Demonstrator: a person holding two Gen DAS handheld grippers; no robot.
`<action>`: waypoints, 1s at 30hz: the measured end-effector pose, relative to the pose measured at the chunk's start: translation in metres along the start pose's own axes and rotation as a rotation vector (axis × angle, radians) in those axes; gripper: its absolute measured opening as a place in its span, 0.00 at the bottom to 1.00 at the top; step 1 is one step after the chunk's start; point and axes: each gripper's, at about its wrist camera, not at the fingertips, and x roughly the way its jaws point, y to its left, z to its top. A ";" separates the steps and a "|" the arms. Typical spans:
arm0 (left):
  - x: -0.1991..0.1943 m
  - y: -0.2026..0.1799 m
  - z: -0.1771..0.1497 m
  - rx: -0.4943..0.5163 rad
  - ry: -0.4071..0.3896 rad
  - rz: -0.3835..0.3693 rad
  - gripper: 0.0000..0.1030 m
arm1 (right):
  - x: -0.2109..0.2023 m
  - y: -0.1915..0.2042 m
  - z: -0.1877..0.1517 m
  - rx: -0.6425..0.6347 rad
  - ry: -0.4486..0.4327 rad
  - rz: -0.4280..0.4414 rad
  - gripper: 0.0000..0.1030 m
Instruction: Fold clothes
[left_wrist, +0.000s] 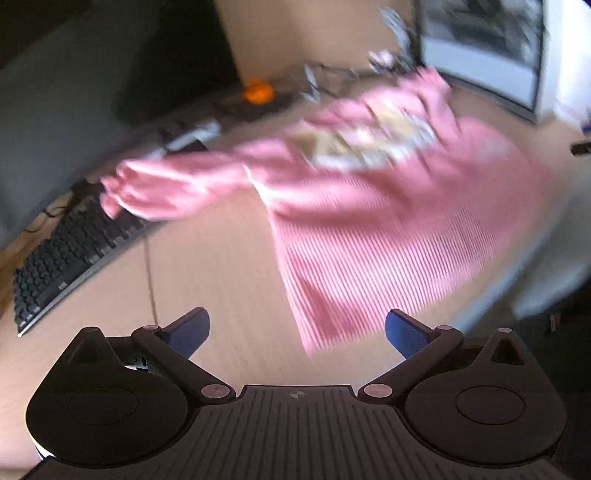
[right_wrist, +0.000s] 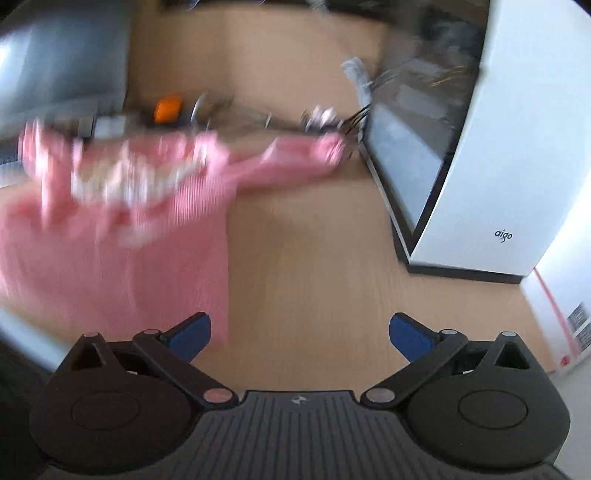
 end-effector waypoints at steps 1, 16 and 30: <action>0.004 0.002 0.010 -0.032 -0.014 -0.010 1.00 | 0.004 -0.001 0.012 0.051 -0.023 0.029 1.00; 0.067 -0.052 0.050 -0.308 0.020 -0.228 1.00 | 0.166 0.172 0.119 -0.515 0.015 0.353 1.00; 0.089 -0.072 0.039 -0.490 0.133 -0.145 1.00 | 0.282 0.242 0.122 -0.847 -0.141 0.276 1.00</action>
